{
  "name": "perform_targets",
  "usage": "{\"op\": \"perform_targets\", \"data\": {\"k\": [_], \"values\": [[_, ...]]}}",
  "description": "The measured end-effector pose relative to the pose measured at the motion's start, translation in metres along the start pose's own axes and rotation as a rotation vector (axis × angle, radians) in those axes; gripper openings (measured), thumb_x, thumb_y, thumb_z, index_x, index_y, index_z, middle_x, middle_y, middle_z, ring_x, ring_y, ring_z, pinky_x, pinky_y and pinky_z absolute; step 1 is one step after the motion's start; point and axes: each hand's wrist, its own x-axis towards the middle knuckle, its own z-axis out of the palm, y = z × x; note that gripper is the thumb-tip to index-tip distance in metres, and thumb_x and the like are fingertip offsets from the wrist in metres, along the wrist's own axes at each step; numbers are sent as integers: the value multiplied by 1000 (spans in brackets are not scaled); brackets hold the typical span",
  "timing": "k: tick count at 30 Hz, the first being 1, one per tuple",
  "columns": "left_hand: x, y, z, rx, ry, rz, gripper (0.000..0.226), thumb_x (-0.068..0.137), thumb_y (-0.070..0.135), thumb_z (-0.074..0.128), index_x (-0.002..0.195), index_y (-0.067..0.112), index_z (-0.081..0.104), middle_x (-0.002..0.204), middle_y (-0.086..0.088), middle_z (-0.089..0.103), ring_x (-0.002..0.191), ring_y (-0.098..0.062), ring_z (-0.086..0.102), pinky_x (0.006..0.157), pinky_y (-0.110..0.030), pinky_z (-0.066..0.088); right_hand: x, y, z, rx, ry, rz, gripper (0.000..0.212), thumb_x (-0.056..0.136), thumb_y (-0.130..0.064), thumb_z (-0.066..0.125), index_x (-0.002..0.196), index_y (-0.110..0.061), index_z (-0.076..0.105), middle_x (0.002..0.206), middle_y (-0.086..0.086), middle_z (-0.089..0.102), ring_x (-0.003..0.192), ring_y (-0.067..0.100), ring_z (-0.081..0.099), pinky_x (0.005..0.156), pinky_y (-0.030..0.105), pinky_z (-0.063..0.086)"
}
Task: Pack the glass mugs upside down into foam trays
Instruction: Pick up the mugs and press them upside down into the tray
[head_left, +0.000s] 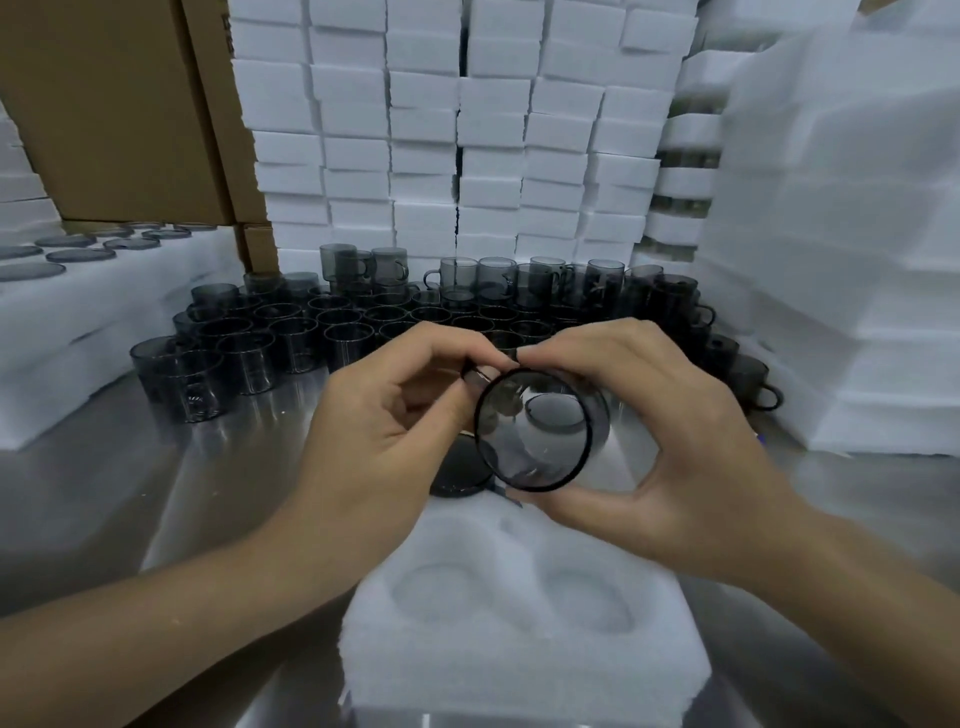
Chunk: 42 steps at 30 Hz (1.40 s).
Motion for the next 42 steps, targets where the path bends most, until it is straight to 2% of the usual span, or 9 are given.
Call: {"op": "perform_targets", "data": {"k": [5,13,18,21,23,27,29,32,42], "values": [[0,-1,-2,53,18,7,15,106,18,64,112,27,75,108,6,77,106,-23,75,84,-32,63,-2,5,0,-38,3,37,63,83,-37,81,140,-18,63,132,-8,63,126,14,58,106,23,43],[1,0,-2,109,12,-46,24,103,13,63,114,32,73,110,13,74,101,-13,72,78,-22,57,-2,1,0,-82,50,97,69,82,-29,91,142,-16,60,128,-8,63,120,13,58,104,21,42],[-1,1,-4,-11,-50,-107,38,104,20,66,140,31,63,120,8,72,106,-18,74,79,-27,60,1,-9,3,484,166,436,58,86,-42,79,138,-26,60,109,1,78,108,20,75,93,29,58],[-1,2,-4,-10,-105,-128,47,100,21,71,144,35,62,124,9,74,107,-19,76,80,-38,64,10,-10,1,629,204,612,48,88,-56,66,125,-26,69,97,2,82,90,16,80,77,22,58],[0,1,-3,11,-106,-127,44,99,16,69,138,35,67,122,9,77,111,-19,76,81,-42,65,15,-9,3,585,159,707,46,83,-67,61,107,-32,77,89,1,81,75,20,79,71,32,55],[0,-2,-2,23,-105,-182,40,98,15,68,128,42,74,113,11,81,104,-14,78,85,-36,64,14,-8,4,528,92,816,64,79,-86,56,88,-28,79,75,10,79,63,23,76,75,42,49],[1,-2,-2,45,-137,-200,36,101,17,66,124,42,78,108,9,82,91,-14,77,73,-33,60,13,-11,2,522,90,814,71,80,-91,53,87,-25,77,73,12,78,63,22,76,74,42,49],[1,-5,-3,33,-167,-251,30,102,23,62,125,27,80,103,7,83,91,-5,76,78,-15,52,14,-16,-1,514,55,839,77,80,-92,51,81,-19,73,67,12,76,60,24,75,72,42,49],[0,-2,-1,-49,-151,-190,21,92,30,73,113,30,71,109,-3,75,94,-26,77,80,-35,61,20,-20,-6,610,45,1011,61,92,-75,56,56,-29,73,61,15,72,47,18,61,65,38,47]]}}
